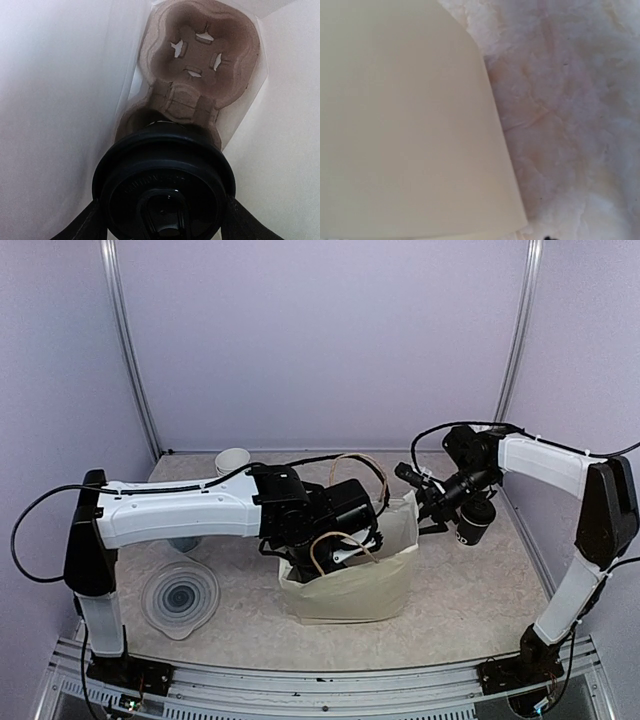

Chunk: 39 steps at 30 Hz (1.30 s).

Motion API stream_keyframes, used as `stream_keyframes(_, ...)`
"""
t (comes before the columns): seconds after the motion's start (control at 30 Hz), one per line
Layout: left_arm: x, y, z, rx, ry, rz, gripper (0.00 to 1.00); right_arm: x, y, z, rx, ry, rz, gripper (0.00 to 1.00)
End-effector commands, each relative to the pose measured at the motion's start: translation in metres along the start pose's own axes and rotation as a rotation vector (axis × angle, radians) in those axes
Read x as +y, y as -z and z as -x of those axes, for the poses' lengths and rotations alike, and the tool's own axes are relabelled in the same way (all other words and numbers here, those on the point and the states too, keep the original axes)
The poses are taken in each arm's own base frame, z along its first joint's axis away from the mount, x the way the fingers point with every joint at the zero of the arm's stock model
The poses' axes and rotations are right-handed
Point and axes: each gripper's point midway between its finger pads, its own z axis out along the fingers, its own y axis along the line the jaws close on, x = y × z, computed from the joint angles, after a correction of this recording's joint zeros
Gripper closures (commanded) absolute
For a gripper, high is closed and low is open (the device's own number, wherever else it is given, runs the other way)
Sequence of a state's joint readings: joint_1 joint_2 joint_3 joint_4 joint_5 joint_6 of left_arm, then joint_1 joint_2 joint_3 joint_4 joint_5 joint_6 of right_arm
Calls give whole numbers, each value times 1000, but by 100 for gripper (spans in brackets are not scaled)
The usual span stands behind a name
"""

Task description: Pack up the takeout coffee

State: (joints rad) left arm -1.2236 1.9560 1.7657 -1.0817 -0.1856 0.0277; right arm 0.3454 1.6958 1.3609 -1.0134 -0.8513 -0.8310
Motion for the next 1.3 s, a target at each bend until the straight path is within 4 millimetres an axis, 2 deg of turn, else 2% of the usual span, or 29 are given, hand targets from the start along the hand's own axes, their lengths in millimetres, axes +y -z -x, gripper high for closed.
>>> stream_keyframes(0.0, -10, -27, -13, 90, 50, -55, 42, 11, 9, 6, -36, 24, 5, 47)
stream_keyframes(0.1, -13, -22, -9, 80, 50, -45, 34, 12, 10, 5, -33, 23, 4, 47)
stream_keyframes(0.23, -15, -3, 5, 21, 36, 1, 21, 14, 12, 7, -40, 25, 3, 46)
stream_keyframes(0.47, -10, 32, 33, -91, 60, 32, 15, 16, 16, 13, -47, 24, -3, 45)
stream_keyframes(0.63, -7, 40, 39, -115, 67, 51, 9, 18, 20, 14, -42, 21, -18, 44)
stream_keyframes(0.67, -6, 41, 40, -118, 67, 58, 3, 19, 20, 14, -41, 19, -19, 44)
stream_keyframes(0.7, -5, 42, 40, -121, 66, 63, 1, 19, 21, 14, -40, 20, -23, 44)
stream_keyframes(0.83, -4, 56, 47, -159, 66, 82, 1, 21, 23, 15, -41, 13, -27, 44)
stream_keyframes(1.1, 2, 119, 79, -343, 76, 102, 1, 22, 29, 20, -49, 4, -48, 44)
stream_keyframes(1.27, 11, 132, 84, -384, 71, 143, 1, 18, 42, 26, -17, 22, -116, 44)
